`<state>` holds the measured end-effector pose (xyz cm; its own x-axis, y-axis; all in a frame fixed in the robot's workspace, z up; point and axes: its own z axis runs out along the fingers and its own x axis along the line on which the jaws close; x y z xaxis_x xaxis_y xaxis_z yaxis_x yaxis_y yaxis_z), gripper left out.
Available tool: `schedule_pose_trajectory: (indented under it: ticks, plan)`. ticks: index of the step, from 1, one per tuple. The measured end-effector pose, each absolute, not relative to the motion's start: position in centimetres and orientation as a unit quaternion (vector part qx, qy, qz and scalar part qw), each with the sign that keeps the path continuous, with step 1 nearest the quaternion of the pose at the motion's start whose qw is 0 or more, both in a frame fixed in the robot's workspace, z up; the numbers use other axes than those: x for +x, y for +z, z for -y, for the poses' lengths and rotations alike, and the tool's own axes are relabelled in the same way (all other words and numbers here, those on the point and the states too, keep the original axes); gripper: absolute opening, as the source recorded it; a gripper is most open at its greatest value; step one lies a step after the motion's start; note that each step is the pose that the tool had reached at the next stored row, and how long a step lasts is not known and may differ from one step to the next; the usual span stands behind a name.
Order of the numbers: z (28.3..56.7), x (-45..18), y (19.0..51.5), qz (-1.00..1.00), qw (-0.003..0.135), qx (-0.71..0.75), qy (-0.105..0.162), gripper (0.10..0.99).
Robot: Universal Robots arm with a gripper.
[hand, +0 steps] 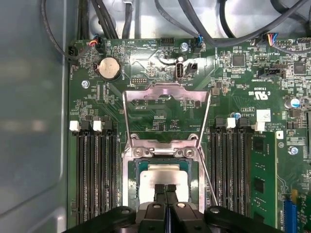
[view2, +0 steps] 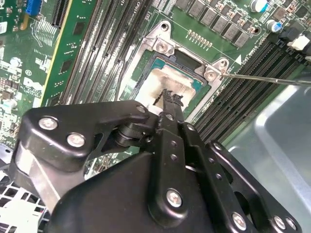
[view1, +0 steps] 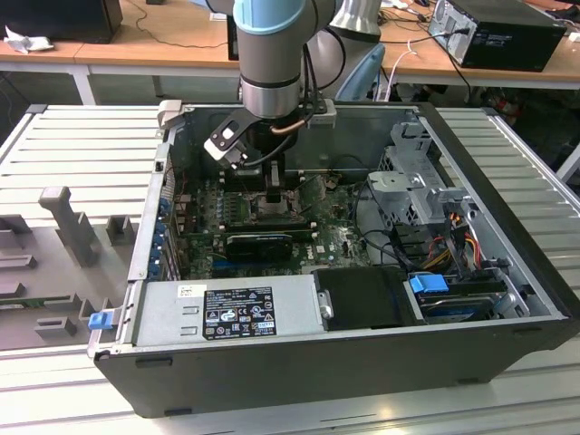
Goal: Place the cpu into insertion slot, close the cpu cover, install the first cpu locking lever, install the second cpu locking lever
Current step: 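Place the cpu into insertion slot, then close the cpu cover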
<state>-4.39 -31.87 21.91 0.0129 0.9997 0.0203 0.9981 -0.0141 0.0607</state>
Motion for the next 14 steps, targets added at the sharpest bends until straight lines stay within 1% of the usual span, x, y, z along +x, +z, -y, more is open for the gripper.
schedule_pose_trajectory:
  ticks: [8,14]
  plan:
    - [31.9,-4.4,23.0,-0.702,0.015,0.712,0.028,0.106]
    - [31.9,-3.1,23.0,-0.702,0.012,0.712,0.025,0.106]
